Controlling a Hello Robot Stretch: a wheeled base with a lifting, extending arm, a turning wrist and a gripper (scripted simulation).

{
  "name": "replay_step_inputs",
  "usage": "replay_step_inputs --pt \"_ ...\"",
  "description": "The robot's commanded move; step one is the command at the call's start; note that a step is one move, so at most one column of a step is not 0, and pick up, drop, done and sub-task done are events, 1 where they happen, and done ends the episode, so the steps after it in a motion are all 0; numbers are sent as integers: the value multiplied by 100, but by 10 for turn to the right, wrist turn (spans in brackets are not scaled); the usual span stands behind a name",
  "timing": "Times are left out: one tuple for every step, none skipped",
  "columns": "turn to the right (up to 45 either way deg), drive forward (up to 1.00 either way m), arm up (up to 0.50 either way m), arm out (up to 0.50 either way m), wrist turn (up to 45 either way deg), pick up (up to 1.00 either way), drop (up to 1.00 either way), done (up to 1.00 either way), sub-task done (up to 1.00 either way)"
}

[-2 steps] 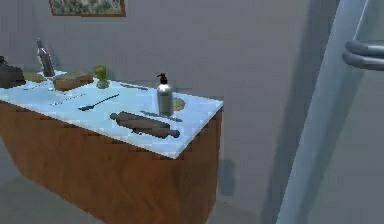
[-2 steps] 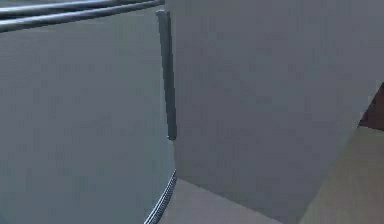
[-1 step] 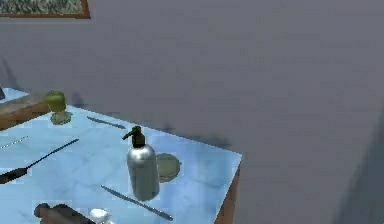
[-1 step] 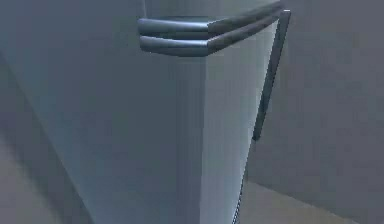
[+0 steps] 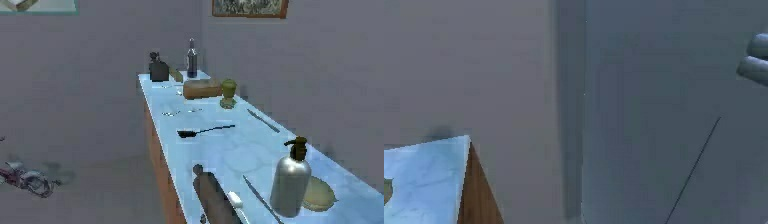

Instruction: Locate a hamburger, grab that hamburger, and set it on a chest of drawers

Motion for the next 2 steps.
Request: replay_step_inputs --pt "-450 0 0 0 0 0 0 0 0" --pt "0 0 50 0 0 0 0 0 0"
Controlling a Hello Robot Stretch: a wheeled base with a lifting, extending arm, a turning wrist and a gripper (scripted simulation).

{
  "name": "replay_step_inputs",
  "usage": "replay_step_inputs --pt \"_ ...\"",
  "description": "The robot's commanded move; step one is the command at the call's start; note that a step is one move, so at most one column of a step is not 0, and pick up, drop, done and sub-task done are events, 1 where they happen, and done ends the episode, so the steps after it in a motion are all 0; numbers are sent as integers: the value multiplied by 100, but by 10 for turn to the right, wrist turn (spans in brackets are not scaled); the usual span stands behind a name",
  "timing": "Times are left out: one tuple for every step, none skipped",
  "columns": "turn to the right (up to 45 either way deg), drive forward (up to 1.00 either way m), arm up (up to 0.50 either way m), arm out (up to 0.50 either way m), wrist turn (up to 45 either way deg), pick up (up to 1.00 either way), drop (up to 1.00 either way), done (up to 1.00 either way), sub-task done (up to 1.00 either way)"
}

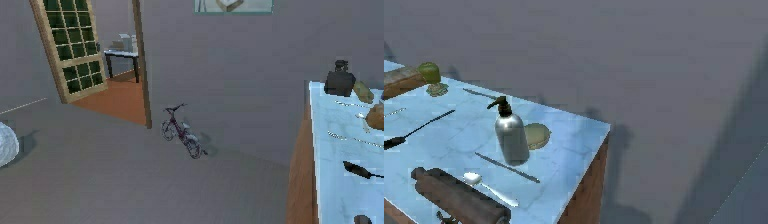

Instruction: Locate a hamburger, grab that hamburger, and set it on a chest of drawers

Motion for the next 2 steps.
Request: replay_step_inputs --pt "0 0 38 0 0 0 0 0 0" --pt "0 0 0 26 0 0 0 0 0"
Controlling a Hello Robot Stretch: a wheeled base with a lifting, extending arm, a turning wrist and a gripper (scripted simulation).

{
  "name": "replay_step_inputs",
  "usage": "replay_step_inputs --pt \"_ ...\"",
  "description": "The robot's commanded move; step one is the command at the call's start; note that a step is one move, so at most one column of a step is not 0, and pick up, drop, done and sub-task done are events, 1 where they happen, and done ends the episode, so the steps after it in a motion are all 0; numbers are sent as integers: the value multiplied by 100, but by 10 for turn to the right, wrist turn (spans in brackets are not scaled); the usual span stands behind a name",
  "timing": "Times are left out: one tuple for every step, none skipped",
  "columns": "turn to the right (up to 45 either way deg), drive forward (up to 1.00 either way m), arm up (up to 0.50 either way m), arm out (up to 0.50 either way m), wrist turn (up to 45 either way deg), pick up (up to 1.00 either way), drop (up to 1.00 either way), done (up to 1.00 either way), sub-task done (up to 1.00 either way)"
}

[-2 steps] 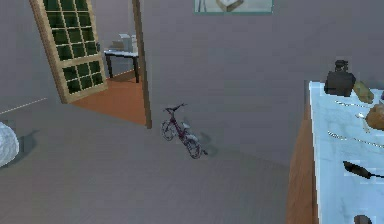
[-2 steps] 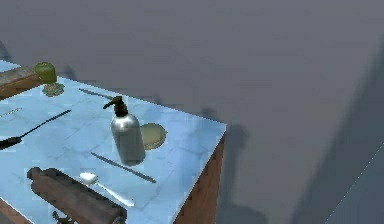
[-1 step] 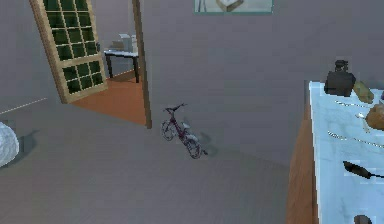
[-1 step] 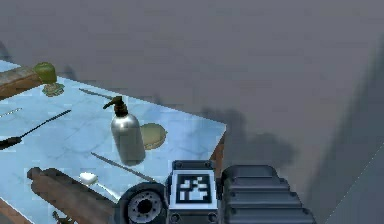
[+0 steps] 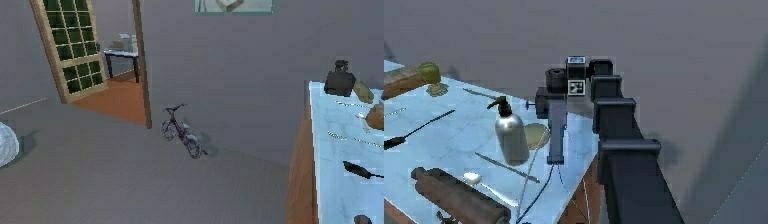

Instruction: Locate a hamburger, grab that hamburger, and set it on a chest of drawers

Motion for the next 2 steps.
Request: replay_step_inputs --pt "0 0 0 0 450 0 0 0 0" --pt "0 0 0 0 450 0 0 0 0"
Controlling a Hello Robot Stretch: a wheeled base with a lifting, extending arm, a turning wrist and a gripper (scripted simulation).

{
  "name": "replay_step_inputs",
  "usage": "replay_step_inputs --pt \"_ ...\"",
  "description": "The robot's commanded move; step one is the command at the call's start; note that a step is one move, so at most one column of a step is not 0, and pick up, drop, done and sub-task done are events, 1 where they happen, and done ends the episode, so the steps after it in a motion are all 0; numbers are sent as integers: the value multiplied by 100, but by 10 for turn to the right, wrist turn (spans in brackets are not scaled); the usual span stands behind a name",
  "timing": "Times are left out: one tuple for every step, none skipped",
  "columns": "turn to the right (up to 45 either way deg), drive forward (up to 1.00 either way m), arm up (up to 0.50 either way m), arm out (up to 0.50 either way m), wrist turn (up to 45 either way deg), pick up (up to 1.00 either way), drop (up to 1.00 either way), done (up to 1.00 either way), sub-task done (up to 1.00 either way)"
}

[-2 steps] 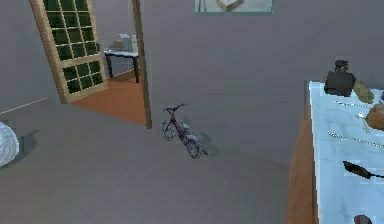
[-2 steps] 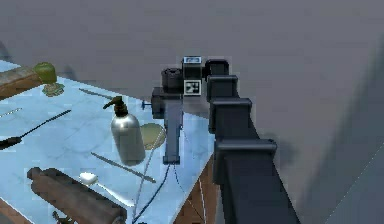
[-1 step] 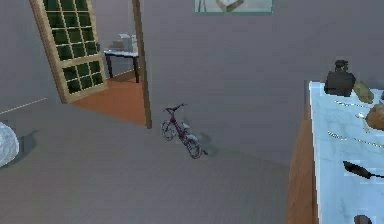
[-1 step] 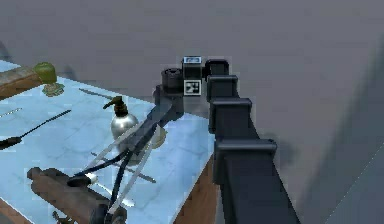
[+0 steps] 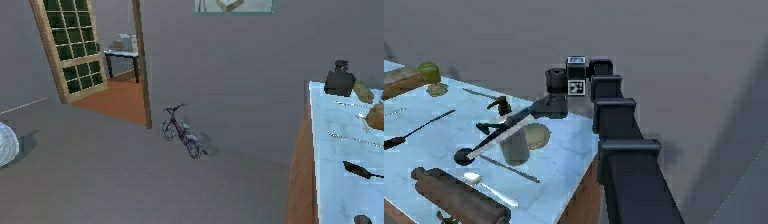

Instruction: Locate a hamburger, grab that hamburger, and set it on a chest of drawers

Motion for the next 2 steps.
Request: replay_step_inputs --pt "0 0 0 0 450 0 0 0 0" --pt "0 0 0 0 90 0 0 0 0"
